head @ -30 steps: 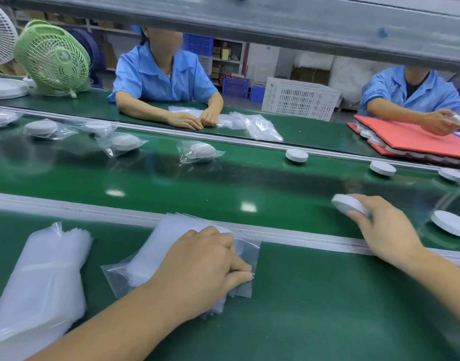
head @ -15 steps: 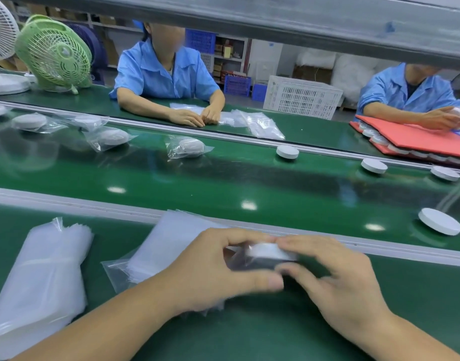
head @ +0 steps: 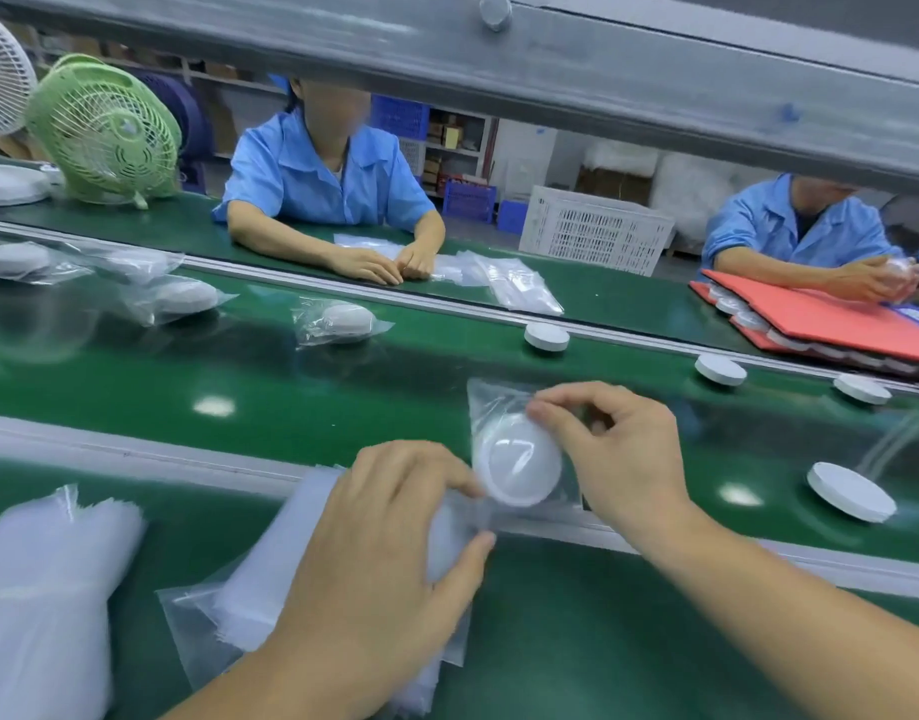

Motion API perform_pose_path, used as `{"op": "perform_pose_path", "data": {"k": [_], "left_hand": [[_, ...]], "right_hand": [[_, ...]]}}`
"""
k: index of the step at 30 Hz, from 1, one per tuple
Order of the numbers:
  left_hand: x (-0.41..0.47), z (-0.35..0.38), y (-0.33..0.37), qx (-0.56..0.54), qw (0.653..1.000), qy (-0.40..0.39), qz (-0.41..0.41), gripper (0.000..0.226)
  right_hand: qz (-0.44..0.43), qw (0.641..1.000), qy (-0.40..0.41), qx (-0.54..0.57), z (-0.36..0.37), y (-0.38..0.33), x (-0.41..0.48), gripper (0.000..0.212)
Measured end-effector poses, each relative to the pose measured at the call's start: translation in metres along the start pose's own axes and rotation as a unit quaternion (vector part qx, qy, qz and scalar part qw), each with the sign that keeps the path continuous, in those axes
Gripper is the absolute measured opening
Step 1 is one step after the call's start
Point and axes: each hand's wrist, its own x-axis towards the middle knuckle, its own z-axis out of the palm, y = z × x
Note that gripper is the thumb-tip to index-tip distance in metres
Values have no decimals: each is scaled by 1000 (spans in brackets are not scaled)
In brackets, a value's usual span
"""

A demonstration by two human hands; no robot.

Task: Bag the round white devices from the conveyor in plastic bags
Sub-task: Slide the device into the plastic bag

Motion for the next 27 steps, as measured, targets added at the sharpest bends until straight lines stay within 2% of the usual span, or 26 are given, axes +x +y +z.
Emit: {"op": "perform_pose_path", "data": {"k": [2, 5, 7, 10, 12, 14, 16, 19, 21, 23, 25, 27], "left_hand": [[4, -5, -2, 71, 992, -101, 12, 19], [10, -7, -6, 94, 965, -244, 6, 43], [10, -3, -6, 85, 960, -264, 24, 42], [14, 1, -9, 54, 953, -298, 16, 29], [15, -3, -10, 59, 949, -307, 40, 23], [16, -7, -13, 69, 956, -284, 39, 33], [12, -10, -11, 96, 955, -278, 44, 33], [4, -4, -11, 105, 960, -255, 50, 19], [-1, 0, -15, 105, 966, -230, 43, 19], [-3, 2, -17, 113, 968, -222, 39, 25], [-6, 4, -18, 114, 970, -212, 35, 30], [-8, 5, -20, 126, 968, -215, 27, 39]], "right_hand": [[37, 998, 22, -40, 6, 22, 44, 17], [31, 985, 47, -166, 18, 56, 105, 15], [91, 966, -24, -240, 31, 79, 131, 19], [192, 921, -191, -281, 49, 97, 138, 27], [174, 924, -197, -279, 54, 96, 130, 27], [130, 944, -148, -264, 47, 89, 112, 27], [88, 964, -118, -219, 32, 74, 79, 25], [44, 976, -173, -122, 4, 43, 13, 21], [29, 975, -208, -71, -12, 19, -27, 24], [46, 977, -208, -24, -28, -3, -61, 27], [97, 966, -237, 45, -47, -27, -87, 26], [152, 912, -360, 123, -61, -52, -100, 25]]}}
